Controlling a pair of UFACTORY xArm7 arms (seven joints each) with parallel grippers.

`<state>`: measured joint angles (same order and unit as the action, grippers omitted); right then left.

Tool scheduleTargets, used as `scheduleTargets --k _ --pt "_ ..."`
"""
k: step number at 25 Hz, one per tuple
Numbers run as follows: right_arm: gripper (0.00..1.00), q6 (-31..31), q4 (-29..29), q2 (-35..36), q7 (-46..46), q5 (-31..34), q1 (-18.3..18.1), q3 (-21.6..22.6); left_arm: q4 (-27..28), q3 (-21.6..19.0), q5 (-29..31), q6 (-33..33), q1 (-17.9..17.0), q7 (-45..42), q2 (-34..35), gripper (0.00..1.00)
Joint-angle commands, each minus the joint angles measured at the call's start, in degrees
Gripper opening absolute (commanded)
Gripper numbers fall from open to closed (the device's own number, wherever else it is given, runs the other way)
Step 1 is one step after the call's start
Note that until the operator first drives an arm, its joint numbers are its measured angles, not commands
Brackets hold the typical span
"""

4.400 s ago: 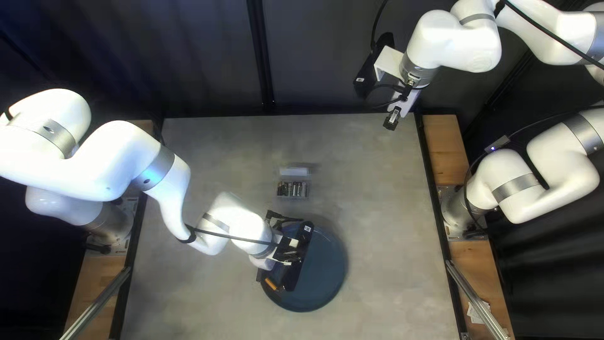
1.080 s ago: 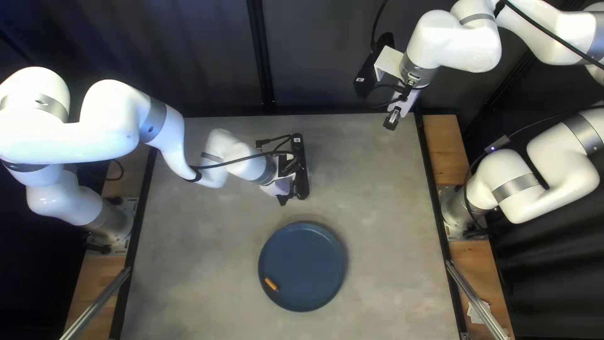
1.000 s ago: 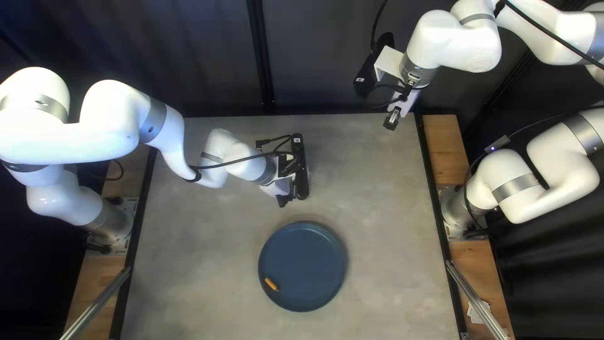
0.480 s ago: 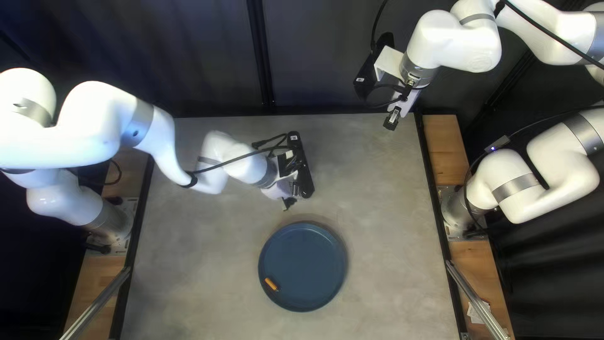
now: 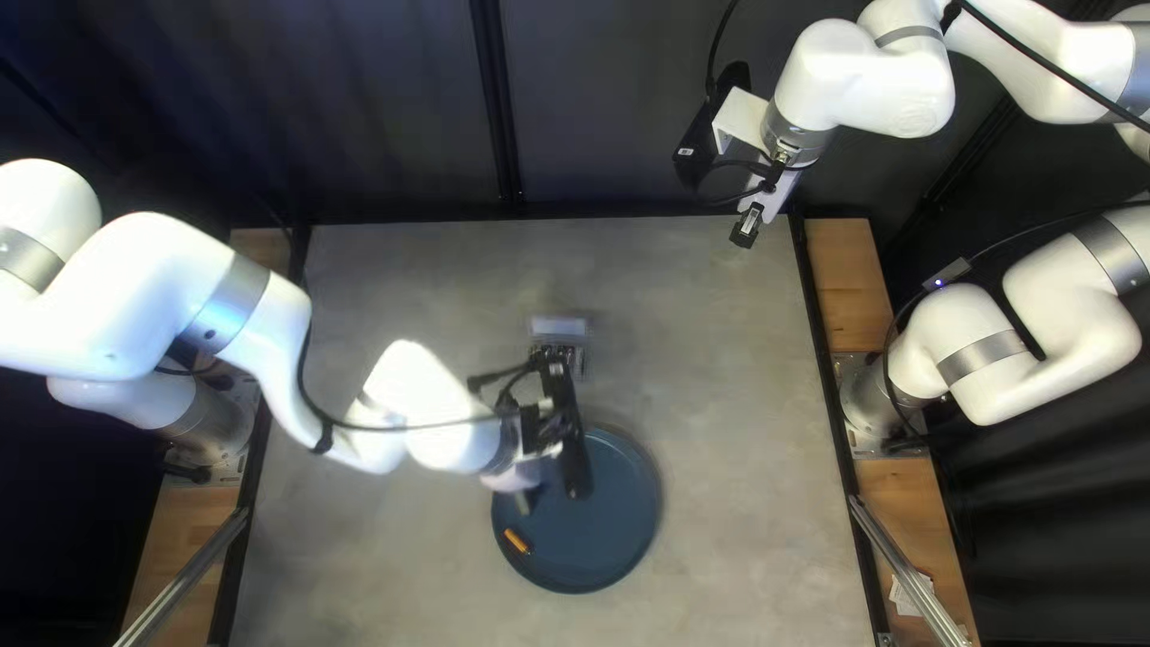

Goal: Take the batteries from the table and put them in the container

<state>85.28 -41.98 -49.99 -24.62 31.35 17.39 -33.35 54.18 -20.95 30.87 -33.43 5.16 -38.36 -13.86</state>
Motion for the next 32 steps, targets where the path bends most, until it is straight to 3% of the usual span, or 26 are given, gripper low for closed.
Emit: scheduleTargets --k 1,8,18,32 --pt "1.0 0.0 0.0 0.0 0.0 0.0 0.0 0.0 2.8 -1.5 0.6 -0.1 -0.1 6.6 -3.0 1.0" --pt "1.0 0.0 0.0 0.0 0.0 0.0 0.0 0.0 9.3 -2.0 0.1 -0.1 -0.6 10.0 -9.9 1.0" --pt "1.0 0.0 0.0 0.0 0.0 0.0 0.0 0.0 7.3 -2.7 0.1 4.0 0.0 11.4 -11.3 1.0" --pt "1.0 0.0 0.0 0.0 0.0 0.0 0.0 0.0 8.9 -2.3 1.3 5.3 -1.8 10.0 -13.8 1.0"
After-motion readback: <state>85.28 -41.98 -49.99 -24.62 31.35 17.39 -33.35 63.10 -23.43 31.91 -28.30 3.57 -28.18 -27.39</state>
